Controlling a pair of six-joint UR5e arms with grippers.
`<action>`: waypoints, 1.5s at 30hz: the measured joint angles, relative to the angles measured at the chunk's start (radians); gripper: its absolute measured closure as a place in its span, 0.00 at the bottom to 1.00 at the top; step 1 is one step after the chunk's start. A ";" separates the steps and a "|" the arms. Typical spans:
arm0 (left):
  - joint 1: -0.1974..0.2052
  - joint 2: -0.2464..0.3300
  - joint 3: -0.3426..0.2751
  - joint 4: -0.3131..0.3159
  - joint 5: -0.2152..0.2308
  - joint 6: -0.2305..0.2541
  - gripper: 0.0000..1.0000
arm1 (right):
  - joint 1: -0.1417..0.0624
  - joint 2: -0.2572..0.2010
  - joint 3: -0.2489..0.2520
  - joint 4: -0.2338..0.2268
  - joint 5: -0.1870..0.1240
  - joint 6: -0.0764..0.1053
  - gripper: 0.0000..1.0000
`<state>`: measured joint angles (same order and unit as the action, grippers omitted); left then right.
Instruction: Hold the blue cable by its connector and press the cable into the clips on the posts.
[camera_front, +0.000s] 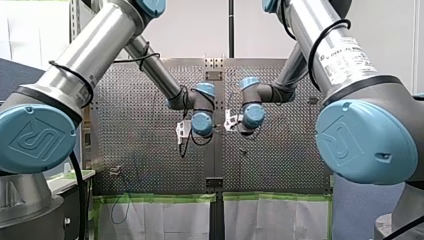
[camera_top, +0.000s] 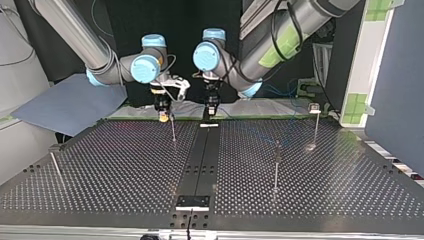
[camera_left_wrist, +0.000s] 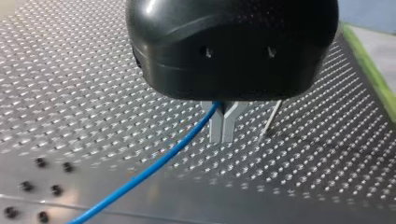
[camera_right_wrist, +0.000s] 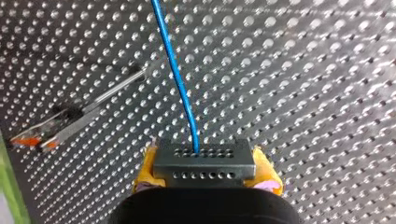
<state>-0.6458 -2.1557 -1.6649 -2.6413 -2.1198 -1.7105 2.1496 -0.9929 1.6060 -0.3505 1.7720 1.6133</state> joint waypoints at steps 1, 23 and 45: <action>-0.002 -0.003 0.000 0.003 0.000 0.000 1.00 | -0.003 0.000 0.006 -0.004 0.000 -0.001 1.00; -0.068 -0.112 0.001 0.117 0.022 -0.031 1.00 | -0.093 0.069 0.090 -0.138 -0.109 0.027 1.00; -0.108 -0.231 0.143 0.082 -0.007 -0.076 1.00 | -0.156 0.102 0.093 -0.157 -0.238 0.055 1.00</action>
<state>-0.7538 -2.3869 -1.5218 -2.5594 -2.1266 -1.7865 1.9939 -0.8904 1.6985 -0.5072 1.5339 1.6685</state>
